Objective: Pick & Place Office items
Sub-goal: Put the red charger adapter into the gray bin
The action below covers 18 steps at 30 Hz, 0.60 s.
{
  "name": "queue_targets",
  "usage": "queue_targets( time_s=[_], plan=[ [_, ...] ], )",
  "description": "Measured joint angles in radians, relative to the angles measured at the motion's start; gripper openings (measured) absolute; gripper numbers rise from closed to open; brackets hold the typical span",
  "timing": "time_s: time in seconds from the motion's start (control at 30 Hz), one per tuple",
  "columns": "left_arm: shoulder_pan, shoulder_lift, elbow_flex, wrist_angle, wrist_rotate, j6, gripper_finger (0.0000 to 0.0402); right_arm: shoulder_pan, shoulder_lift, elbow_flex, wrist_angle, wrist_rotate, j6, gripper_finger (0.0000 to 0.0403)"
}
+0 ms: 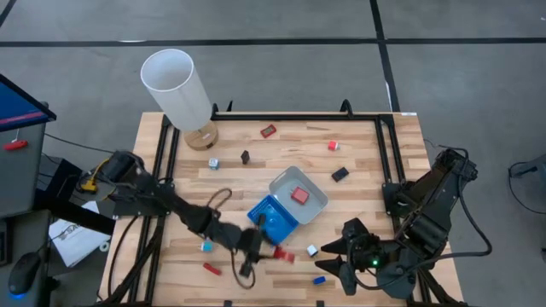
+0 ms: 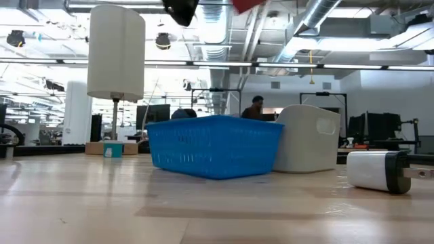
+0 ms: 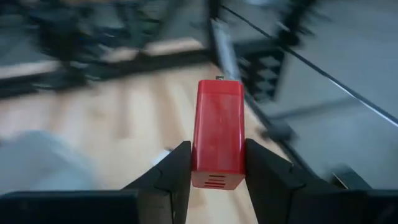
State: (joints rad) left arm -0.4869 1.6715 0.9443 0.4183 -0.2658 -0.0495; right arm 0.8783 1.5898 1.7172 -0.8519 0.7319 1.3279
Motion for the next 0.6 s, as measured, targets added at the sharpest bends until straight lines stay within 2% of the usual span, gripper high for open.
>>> queue_targets(
  time_s=[0.1,0.27,0.4,0.6],
  plan=[
    [0.063,-0.059,0.000,-0.045,-0.044,-0.074,0.0121,0.008,0.000,0.000,0.003,0.014,0.000,0.0240],
    [0.182,-0.115,0.000,-0.135,-0.050,-0.229,0.0121,0.019,0.000,0.000,0.003,0.054,0.001,0.0240],
    [0.258,-0.117,-0.001,-0.176,-0.049,-0.330,0.0117,0.019,0.000,0.000,0.003,0.059,0.000,0.0240],
    [0.317,-0.079,0.019,-0.199,-0.048,-0.365,0.0116,0.018,0.000,0.000,-0.001,0.078,0.000,0.0240]
  ],
)
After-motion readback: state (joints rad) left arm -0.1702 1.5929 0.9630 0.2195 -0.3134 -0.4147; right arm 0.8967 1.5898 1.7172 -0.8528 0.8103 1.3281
